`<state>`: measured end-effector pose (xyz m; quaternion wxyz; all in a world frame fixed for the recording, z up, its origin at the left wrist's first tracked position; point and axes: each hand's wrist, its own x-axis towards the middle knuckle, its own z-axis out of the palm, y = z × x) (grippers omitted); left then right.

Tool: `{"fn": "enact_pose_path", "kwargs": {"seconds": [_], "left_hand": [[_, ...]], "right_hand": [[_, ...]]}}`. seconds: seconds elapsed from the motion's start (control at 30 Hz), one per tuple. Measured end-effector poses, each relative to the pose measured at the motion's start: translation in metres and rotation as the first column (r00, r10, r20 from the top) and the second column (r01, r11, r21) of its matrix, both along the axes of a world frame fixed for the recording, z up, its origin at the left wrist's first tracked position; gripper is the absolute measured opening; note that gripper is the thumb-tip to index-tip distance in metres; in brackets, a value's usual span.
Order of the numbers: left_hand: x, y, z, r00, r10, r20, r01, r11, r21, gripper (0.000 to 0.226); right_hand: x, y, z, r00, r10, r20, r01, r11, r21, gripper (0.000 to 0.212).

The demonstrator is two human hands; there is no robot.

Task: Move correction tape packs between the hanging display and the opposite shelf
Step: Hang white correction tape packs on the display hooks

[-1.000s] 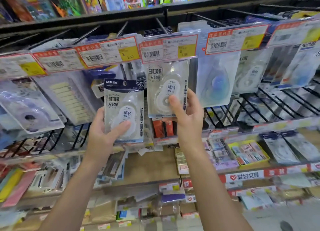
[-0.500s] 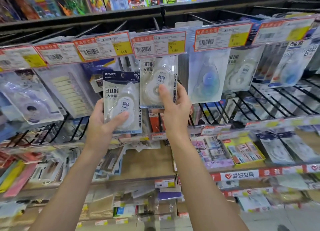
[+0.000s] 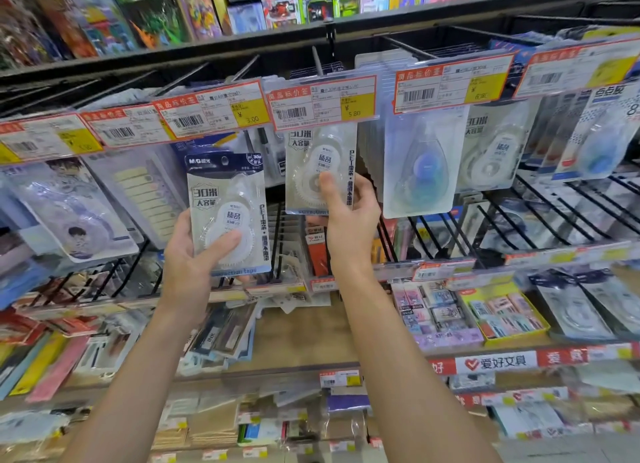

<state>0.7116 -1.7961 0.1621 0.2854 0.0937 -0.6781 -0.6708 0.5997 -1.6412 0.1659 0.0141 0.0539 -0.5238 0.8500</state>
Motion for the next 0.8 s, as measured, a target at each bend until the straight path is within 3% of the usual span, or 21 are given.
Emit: {"fn": "enact_pose_path", "kwargs": {"seconds": [0.17,0.27,0.5,0.8], "left_hand": [[-0.002,-0.006,-0.001,0.999,-0.050,-0.004,0.050,0.998,0.034,0.046],[-0.003,-0.008,-0.001,0.993,-0.116,-0.011,0.117,0.991,0.073,0.047],[-0.017,-0.015,0.001,0.986,-0.163,0.018,0.163,0.986,0.017,0.045],[-0.036,-0.028,0.002,0.977,-0.211,0.038,0.212,0.976,-0.041,0.045]], "right_hand": [[-0.017,-0.014,-0.005,0.996,-0.074,0.054,0.073,0.997,0.018,0.039],[-0.026,-0.021,-0.008,0.984,-0.054,0.172,0.064,0.997,-0.049,0.037],[-0.053,-0.045,-0.009,0.957,-0.081,0.280,0.119,0.986,-0.120,0.046],[-0.084,-0.064,-0.013,0.967,-0.057,0.247,0.103,0.979,-0.176,0.046]]}}
